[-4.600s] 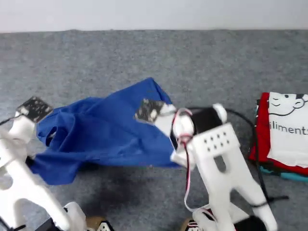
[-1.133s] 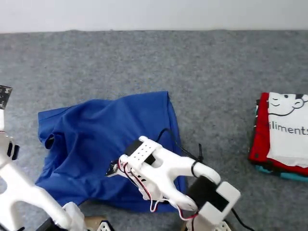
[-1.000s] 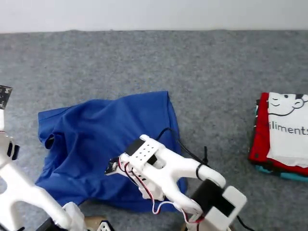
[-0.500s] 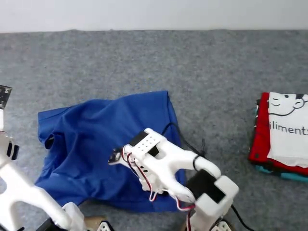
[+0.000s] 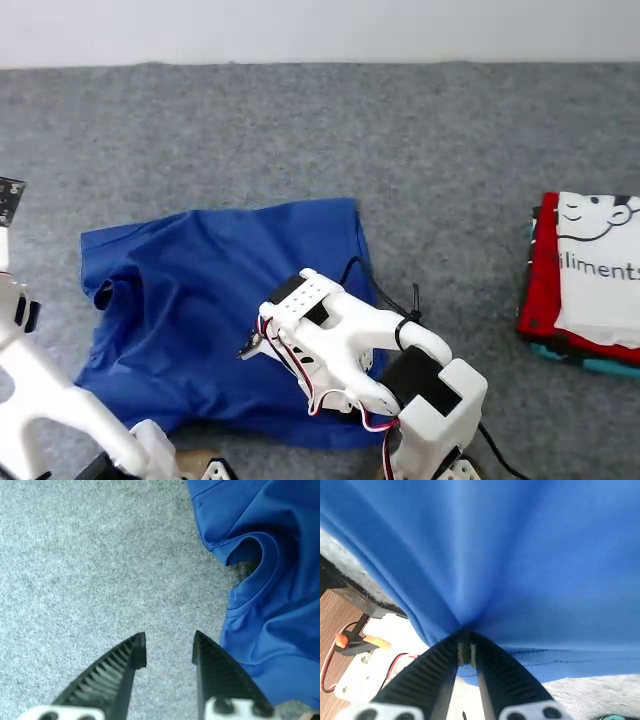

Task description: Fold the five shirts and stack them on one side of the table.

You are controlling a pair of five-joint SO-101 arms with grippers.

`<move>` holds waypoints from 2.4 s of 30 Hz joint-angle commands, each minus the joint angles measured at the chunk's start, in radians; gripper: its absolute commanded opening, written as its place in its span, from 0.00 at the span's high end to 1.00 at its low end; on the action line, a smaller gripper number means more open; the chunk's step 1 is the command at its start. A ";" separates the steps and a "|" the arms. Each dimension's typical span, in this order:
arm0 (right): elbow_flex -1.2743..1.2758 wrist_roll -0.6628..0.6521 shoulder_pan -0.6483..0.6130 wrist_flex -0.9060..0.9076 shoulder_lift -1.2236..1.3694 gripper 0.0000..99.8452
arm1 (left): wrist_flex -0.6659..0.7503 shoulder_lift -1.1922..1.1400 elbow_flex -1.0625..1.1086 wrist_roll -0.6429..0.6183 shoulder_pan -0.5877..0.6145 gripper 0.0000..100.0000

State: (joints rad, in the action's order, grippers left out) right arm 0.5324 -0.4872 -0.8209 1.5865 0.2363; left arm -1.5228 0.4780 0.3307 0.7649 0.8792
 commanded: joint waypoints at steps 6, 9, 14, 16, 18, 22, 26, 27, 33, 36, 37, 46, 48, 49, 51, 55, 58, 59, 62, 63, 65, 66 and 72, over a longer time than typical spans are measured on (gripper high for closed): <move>-0.066 0.055 0.002 0.061 -0.255 0.92 | 0.043 0.025 0.010 -0.005 0.008 0.84; -0.061 0.057 0.002 0.117 -0.340 0.80 | 0.046 0.025 0.010 -0.005 0.006 0.84; -0.012 0.049 -0.019 0.124 -0.364 0.74 | 0.046 0.018 0.012 -0.005 0.002 0.84; 0.028 0.049 -0.062 0.102 -0.348 0.74 | 0.046 0.018 0.012 -0.005 0.002 0.84; 0.058 0.049 -0.105 0.073 -0.331 0.74 | 0.046 0.018 0.012 -0.005 0.002 0.84; 0.078 0.051 -0.156 0.018 -0.280 0.73 | 0.048 0.018 0.012 -0.005 0.002 0.84; 0.084 0.048 -0.171 -0.016 -0.186 0.74 | 0.061 0.018 0.016 -0.005 0.002 0.84; 0.084 0.048 -0.173 -0.022 -0.163 0.74 | 0.071 0.018 0.024 -0.005 0.002 0.84; 0.077 0.028 -0.206 -0.030 -0.087 0.74 | 0.124 0.025 0.079 -0.005 0.002 0.84; 0.064 0.028 -0.234 -0.002 -0.087 0.74 | 0.124 0.025 0.079 -0.005 0.002 0.84; 0.048 0.028 -0.236 0.019 -0.087 0.74 | 0.124 0.025 0.077 -0.005 0.002 0.84; -0.178 0.028 -0.236 0.183 -0.087 0.74 | 0.124 0.025 0.079 -0.005 0.002 0.84; -0.175 0.029 -0.239 0.185 -0.085 0.74 | 0.124 0.025 0.081 -0.005 0.002 0.84; -0.170 0.029 -0.239 0.186 -0.082 0.74 | 0.124 0.025 0.081 -0.005 0.002 0.84; -0.150 0.029 -0.239 0.182 -0.082 0.74 | 0.124 0.025 0.081 -0.005 0.002 0.84; -0.098 0.029 -0.277 0.177 -0.085 0.74 | 0.124 0.025 0.081 -0.005 0.002 0.84; -0.048 0.031 -0.335 0.159 -0.085 0.76 | 0.124 0.025 0.081 -0.005 0.002 0.84; -0.031 0.031 -0.354 0.145 -0.085 0.78 | 0.124 0.025 0.081 -0.005 0.002 0.84; 0.000 0.032 -0.386 0.099 -0.079 0.80 | 0.124 0.025 0.081 -0.005 0.000 0.84; 0.006 0.043 -0.389 0.084 -0.076 0.80 | 0.124 0.025 0.081 -0.005 0.000 0.84; 0.014 0.057 -0.387 0.044 -0.074 0.79 | 0.124 0.025 0.081 -0.005 0.000 0.84; 0.025 0.058 -0.387 0.022 -0.074 0.79 | 0.124 0.025 0.081 -0.005 0.000 0.84; 0.089 0.057 -0.378 -0.070 0.019 0.81 | 0.121 0.025 0.081 -0.005 0.002 0.84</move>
State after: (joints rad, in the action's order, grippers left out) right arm 0.6030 -0.4365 -1.2029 1.5420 0.2209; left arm -1.4185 0.4780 0.4166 0.7649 0.8807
